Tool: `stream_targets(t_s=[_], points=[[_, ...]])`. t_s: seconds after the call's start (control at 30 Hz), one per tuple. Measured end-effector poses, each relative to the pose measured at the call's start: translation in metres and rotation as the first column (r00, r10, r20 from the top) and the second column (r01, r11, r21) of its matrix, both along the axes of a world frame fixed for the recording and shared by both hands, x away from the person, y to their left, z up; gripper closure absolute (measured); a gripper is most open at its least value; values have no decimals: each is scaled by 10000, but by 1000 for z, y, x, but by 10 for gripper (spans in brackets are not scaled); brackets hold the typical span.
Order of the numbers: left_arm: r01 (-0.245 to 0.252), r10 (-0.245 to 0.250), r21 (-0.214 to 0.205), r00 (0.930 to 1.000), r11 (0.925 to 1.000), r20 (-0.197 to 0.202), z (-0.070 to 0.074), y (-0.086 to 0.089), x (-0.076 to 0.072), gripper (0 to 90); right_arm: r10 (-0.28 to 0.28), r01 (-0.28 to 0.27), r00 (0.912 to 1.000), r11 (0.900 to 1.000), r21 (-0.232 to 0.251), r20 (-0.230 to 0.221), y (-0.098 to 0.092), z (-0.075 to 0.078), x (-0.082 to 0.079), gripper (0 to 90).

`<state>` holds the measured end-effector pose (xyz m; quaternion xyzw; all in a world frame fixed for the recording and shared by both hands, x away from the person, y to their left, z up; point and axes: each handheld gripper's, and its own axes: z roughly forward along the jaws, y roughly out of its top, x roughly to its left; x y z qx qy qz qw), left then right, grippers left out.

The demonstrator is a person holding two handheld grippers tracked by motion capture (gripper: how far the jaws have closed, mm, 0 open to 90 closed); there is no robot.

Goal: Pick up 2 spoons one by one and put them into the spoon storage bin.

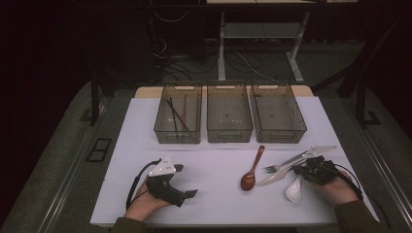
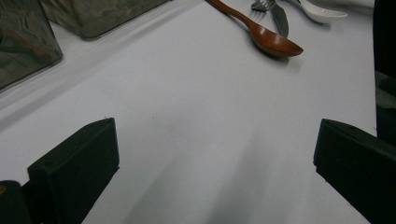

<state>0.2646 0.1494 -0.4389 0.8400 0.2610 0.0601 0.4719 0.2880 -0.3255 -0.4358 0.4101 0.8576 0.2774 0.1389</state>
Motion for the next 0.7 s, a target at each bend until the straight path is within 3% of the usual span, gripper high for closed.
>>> stream_targets(t_s=[0.23,0.7], points=[[7,-7,-27,10000,10000,-10,0,0,0,0,-21,19,9999,9999,-143,-133,-8,-1,-5,894],[-189,189,-56,9998,9998,32,1,5,0,0,10,-8,9985,10000,43,-549,-28,-1,-26,893]])
